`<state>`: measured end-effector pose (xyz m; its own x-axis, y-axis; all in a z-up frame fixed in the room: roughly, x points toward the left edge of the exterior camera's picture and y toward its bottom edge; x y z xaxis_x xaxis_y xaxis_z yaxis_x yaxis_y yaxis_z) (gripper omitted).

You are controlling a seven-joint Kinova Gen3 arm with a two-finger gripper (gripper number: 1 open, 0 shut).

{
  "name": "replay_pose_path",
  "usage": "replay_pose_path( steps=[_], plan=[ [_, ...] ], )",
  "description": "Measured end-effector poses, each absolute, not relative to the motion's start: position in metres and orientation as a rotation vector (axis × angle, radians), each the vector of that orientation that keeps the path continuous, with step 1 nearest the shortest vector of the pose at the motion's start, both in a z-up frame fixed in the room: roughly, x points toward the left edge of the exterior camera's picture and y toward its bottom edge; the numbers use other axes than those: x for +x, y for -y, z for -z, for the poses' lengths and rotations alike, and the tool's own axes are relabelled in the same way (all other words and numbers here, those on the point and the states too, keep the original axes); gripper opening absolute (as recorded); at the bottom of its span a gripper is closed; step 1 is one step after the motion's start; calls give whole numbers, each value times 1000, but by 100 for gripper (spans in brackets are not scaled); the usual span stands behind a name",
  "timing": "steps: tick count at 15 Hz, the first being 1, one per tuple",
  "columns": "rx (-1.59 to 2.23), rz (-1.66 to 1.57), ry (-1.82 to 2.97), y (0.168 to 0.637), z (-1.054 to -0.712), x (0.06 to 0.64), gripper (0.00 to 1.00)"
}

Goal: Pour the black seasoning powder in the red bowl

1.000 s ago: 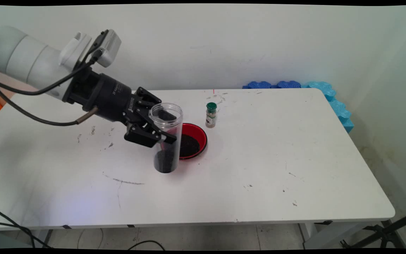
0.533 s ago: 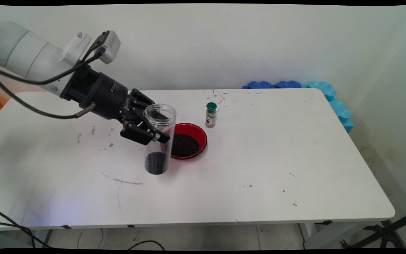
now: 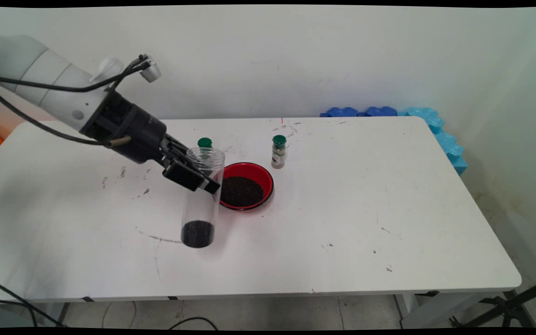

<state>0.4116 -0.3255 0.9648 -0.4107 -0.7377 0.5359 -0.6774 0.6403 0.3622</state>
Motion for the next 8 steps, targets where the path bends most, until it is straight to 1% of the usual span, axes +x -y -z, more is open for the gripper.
replay_pose_path(
  steps=[8],
  plan=[
    [1411,220,2029,344,-948,422,0]
  ],
)
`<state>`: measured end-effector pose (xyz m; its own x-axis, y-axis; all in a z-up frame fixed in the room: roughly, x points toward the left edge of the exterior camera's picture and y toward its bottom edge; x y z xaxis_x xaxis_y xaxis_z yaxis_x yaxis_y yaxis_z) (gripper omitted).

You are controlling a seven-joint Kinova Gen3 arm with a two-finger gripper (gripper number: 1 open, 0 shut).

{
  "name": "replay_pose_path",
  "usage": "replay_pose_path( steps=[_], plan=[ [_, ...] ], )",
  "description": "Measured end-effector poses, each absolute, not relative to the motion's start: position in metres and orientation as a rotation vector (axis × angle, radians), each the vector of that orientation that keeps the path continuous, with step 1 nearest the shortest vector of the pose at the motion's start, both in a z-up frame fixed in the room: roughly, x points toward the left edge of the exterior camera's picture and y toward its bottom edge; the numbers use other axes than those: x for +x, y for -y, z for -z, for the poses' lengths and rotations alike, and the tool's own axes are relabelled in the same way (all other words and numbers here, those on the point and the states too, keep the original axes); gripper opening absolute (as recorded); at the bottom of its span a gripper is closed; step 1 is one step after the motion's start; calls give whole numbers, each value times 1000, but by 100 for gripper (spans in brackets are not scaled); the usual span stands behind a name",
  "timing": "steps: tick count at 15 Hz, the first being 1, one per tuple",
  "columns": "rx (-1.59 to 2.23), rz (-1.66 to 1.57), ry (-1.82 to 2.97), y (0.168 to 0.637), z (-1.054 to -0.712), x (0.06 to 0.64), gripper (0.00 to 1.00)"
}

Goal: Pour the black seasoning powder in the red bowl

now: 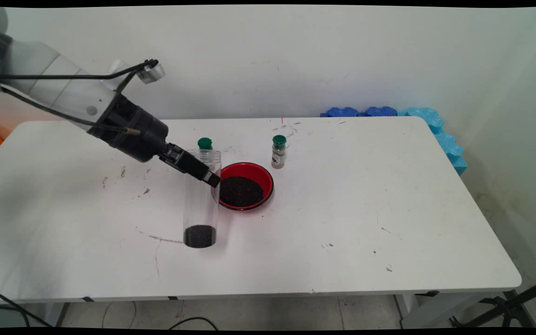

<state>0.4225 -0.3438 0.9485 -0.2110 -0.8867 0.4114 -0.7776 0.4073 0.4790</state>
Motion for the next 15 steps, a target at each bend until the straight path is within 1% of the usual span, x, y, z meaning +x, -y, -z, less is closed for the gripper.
replay_pose_path(
  steps=[15],
  plan=[
    [1742,420,1764,383,-916,423,0]
  ],
)
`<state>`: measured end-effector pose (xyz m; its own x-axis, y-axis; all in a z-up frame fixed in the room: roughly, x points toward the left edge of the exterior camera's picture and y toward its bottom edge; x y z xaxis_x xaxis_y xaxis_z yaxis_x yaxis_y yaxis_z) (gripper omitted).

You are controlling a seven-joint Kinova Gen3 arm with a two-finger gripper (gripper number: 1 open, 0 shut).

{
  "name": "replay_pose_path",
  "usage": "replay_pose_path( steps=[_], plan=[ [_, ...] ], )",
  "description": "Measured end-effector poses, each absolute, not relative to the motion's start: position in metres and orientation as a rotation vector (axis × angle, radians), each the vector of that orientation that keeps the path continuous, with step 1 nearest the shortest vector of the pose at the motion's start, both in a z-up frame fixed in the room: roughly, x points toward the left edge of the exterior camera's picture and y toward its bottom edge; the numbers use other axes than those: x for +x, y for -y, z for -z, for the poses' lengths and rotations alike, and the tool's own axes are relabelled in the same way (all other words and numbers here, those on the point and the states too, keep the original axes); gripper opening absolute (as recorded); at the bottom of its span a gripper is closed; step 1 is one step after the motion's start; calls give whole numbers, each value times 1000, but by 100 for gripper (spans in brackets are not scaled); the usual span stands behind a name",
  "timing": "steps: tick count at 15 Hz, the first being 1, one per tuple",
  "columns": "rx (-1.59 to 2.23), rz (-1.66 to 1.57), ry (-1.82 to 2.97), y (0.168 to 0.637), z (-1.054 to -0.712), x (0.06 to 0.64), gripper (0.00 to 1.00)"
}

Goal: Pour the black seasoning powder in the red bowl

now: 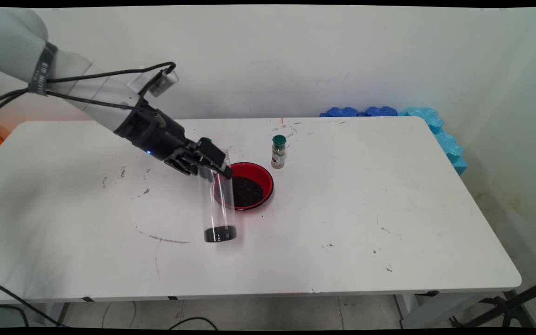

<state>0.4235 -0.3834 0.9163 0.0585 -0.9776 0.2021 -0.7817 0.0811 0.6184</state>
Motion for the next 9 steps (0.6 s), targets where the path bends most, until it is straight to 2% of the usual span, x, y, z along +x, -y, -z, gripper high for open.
replay_pose_path(
  steps=[9],
  plan=[
    [1992,640,1446,392,-904,420,0]
  ],
)
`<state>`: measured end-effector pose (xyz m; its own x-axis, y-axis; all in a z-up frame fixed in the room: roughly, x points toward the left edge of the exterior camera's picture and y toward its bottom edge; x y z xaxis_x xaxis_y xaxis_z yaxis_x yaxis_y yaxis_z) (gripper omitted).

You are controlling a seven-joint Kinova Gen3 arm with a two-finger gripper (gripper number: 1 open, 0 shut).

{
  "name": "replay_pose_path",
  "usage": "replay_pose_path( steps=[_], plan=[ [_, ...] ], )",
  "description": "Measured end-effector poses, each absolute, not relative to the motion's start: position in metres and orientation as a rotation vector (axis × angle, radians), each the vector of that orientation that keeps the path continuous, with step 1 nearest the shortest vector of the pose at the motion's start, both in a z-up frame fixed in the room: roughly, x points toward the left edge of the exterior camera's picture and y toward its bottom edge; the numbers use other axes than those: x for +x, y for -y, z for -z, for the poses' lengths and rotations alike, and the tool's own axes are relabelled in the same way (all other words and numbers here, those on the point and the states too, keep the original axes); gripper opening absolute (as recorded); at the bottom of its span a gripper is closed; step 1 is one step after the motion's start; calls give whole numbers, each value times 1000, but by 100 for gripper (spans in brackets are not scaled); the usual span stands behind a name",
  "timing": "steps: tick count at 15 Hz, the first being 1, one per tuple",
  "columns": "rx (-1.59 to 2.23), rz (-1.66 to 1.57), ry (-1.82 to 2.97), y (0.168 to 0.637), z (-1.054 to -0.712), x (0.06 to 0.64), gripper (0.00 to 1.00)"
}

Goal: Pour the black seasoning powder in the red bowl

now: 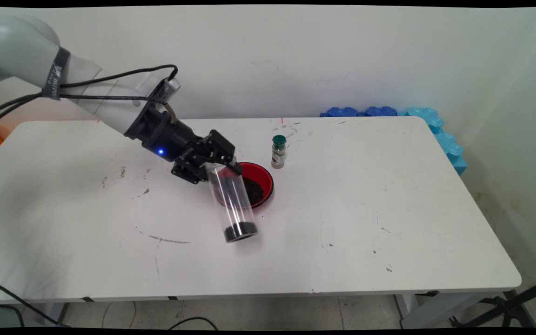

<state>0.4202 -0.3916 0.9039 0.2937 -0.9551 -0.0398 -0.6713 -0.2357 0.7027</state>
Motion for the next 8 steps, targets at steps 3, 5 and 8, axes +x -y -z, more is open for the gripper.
replay_pose_path(
  steps=[3,5,8],
  plan=[
    [2055,722,1339,391,-902,420,0],
    [2104,774,1250,390,-899,422,0],
    [2148,822,1161,389,-897,423,0]
  ],
)
